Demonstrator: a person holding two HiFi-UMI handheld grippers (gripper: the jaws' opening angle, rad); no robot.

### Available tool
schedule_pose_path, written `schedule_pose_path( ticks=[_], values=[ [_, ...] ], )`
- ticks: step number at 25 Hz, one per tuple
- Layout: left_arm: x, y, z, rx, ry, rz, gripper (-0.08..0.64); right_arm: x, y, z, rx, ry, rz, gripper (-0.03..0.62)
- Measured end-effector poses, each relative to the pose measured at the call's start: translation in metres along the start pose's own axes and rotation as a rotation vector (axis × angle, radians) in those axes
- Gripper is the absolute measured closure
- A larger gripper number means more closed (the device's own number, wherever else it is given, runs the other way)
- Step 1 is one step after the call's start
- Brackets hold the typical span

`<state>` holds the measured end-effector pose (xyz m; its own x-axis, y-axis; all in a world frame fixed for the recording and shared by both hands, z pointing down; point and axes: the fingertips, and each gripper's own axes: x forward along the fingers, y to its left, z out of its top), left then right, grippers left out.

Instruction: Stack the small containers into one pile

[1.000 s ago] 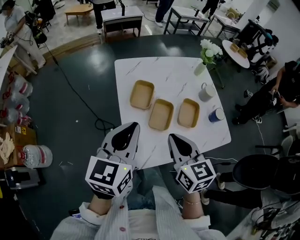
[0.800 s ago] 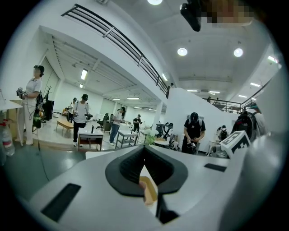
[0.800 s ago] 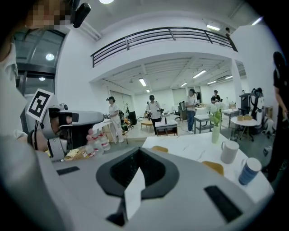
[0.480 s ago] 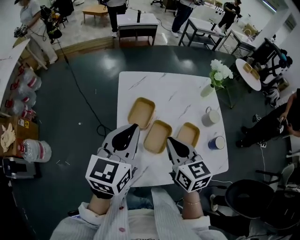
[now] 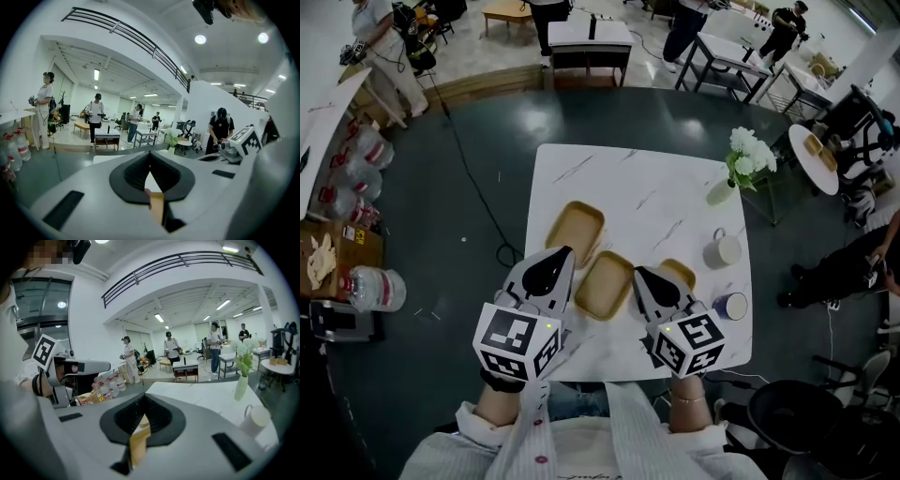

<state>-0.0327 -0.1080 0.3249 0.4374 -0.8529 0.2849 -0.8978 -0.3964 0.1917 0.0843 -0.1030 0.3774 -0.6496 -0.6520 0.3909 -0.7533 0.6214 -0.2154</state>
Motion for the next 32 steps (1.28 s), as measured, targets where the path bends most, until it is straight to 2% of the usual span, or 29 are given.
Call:
schedule_pose_path(
  ticks=[9,16,24,27,32],
  values=[
    [0.017,0.012,-0.008,-0.019,0.017,-0.013,0.543,0.005,-0.011,-0.018,0.024,0.054,-0.018,0.581],
    [0.032,0.034,-0.024,-0.047,0.053,0.017,0.541,0.006,-0.014,-0.025,0.041,0.074,-0.018,0.581],
    [0.052,0.060,-0.060,-0.031,0.171,0.032,0.537,0.019,-0.016,-0.031,0.069,0.093,-0.003,0.581],
    [0.063,0.071,-0.078,-0.034,0.224,0.031,0.473,0.025,-0.018,-0.035,0.077,0.106,-0.001,0.581],
    [0.082,0.093,-0.108,-0.026,0.304,0.045,0.444,0.034,-0.022,-0.042,0.094,0.125,-0.006,0.581]
  ],
)
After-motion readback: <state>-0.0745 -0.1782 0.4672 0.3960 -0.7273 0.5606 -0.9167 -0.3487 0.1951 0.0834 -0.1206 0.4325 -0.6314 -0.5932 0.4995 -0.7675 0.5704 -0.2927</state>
